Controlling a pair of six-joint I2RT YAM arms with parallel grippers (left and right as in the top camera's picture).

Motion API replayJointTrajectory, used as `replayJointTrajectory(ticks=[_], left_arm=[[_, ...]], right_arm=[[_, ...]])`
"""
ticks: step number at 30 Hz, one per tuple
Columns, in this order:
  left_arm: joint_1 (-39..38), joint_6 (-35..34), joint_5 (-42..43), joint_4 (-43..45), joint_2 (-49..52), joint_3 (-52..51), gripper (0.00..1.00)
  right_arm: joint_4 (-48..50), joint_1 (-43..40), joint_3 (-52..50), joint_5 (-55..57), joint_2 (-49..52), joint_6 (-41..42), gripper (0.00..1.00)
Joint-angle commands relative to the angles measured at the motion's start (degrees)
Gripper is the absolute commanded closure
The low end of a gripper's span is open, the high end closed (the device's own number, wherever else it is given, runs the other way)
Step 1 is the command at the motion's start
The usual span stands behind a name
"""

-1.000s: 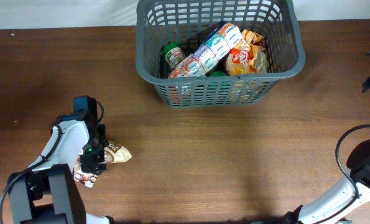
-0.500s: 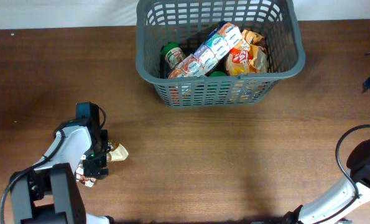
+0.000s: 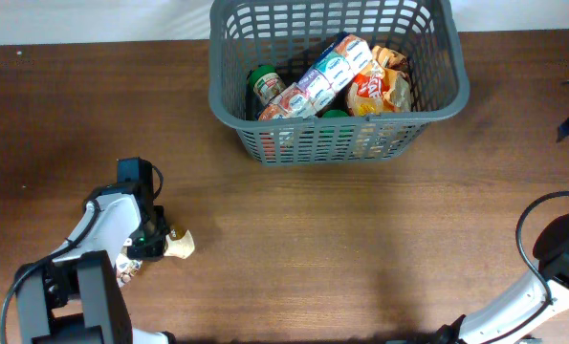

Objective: Pack container
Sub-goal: 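Lift the snack bag with the left gripper over the basket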

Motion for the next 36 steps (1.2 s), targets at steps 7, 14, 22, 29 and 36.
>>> replayJointTrajectory(ticks=[7, 14, 22, 29, 36], left_arm=[[0.35, 16.13, 0.46, 0.09, -1.18, 0.57, 0.98], [0.17, 31.52, 0.48, 0.52, -8.02, 7.41, 0.98], [-6.16, 59.32, 9.97, 15.67, -20.87, 21.18, 0.98], [-19.71, 62.16, 19.82, 41.72, -23.41, 26.18, 0.98], [-30.60, 61.42, 15.30, 61.37, -16.20, 26.29, 0.98]], right_arm=[[0.00, -0.11, -0.26, 0.09, -0.24, 0.50, 0.01], [0.00, -0.11, -0.26, 0.09, -0.24, 0.50, 0.01], [0.00, -0.11, -0.26, 0.09, -0.24, 0.50, 0.01], [0.00, -0.11, -0.26, 0.09, -0.24, 0.50, 0.01], [0.00, -0.11, -0.26, 0.09, -0.24, 0.50, 0.01]])
